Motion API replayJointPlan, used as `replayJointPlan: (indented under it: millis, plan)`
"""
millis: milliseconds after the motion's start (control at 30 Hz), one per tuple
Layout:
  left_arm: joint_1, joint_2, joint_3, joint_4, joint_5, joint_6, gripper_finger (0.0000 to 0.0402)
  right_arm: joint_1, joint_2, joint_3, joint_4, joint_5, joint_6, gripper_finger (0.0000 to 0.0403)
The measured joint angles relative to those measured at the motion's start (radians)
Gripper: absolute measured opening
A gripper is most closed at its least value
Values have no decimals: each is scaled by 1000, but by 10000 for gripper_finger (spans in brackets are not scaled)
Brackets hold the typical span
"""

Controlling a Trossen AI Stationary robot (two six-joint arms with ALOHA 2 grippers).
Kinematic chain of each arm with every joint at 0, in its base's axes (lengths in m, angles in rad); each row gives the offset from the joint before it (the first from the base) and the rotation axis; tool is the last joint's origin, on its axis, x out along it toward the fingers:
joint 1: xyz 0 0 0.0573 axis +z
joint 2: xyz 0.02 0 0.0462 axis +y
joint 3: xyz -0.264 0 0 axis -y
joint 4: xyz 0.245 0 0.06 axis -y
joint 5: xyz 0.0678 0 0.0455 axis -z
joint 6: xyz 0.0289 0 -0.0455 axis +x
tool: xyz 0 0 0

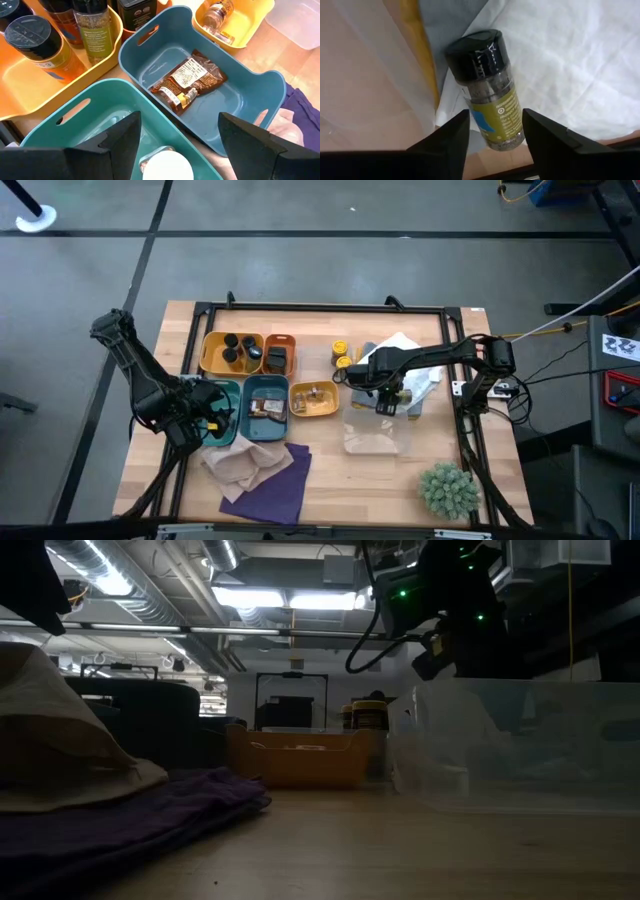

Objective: Sort spices by type
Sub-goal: Put the green spice bottle on the top yellow bin

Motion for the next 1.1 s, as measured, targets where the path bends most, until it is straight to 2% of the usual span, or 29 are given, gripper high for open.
replayJointPlan:
  millis: [267, 400, 533, 900, 1000, 1100]
  plan:
    - [0, 0, 0, 0, 0, 0, 249, 0, 0, 0, 3, 14, 1, 269]
    - [0, 0, 0, 0, 0, 0, 249, 0, 6, 0, 6, 12, -49, 292]
    - [0, 0, 0, 0, 0, 0, 249, 0, 32, 0, 16, 11, -128, 296]
    - [0, 0, 0, -1, 0, 0, 249, 0, 140, 1, 53, 11, -202, 296]
    - [0, 0, 0, -1, 0, 0, 249, 0, 157, 0, 65, 11, -231, 282]
    - [0, 0, 0, -1, 0, 0, 249, 0, 164, 1, 64, 12, -240, 252]
